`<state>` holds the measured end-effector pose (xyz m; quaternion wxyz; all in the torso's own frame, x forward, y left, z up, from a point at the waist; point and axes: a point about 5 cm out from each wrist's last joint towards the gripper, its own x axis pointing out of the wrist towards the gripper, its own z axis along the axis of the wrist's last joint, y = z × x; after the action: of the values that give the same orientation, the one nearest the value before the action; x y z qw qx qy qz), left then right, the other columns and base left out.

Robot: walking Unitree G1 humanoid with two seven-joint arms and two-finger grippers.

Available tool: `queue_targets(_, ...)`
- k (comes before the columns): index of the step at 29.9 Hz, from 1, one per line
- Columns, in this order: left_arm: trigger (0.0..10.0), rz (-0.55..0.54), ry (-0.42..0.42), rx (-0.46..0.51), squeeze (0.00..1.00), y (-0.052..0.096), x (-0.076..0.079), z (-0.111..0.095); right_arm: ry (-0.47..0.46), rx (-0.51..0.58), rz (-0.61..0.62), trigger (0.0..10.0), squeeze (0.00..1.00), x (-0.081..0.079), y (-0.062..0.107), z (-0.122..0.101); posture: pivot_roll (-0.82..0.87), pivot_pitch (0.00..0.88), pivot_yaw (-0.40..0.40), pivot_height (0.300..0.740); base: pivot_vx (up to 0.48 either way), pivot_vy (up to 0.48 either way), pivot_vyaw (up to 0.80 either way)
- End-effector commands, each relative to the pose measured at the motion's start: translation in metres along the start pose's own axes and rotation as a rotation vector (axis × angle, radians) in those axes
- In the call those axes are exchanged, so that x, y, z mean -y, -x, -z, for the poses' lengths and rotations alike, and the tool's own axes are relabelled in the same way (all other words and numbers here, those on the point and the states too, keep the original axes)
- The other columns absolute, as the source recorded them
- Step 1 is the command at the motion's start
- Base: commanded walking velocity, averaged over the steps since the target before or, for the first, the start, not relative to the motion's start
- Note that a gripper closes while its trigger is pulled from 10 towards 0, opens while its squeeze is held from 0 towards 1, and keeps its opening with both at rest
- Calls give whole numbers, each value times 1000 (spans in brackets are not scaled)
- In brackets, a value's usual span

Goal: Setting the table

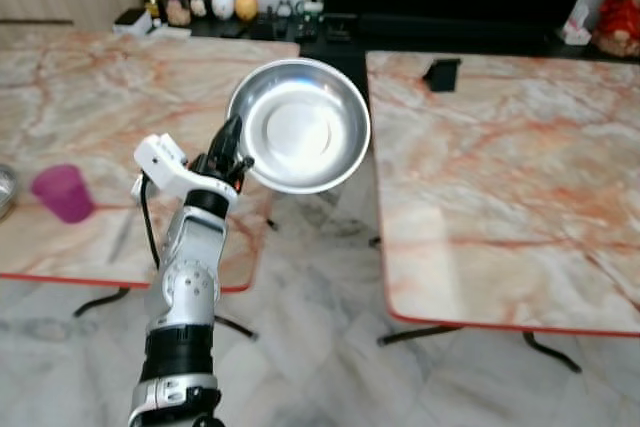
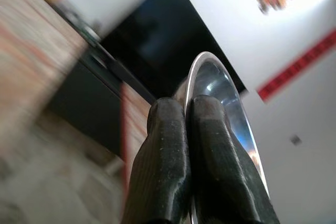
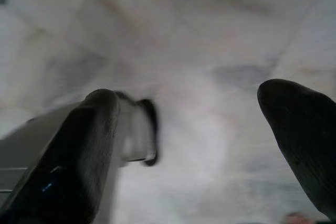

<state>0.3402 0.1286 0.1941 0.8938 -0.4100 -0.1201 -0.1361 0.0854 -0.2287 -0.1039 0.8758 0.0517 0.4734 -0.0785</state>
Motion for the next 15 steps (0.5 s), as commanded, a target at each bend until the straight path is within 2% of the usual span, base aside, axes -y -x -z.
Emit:
queue_targets(1,10000,15,-31,26,0,-1,1,-9,-14,1,-1,10000,0,-3,0,1,46,0,-34,740,0,-435,0)
queue_targets(15,10000,8,-29,26,0,-1,0,-10,-17,5,0,10000,0,-3,0,1,41,0,-34,740,0,-436,0)
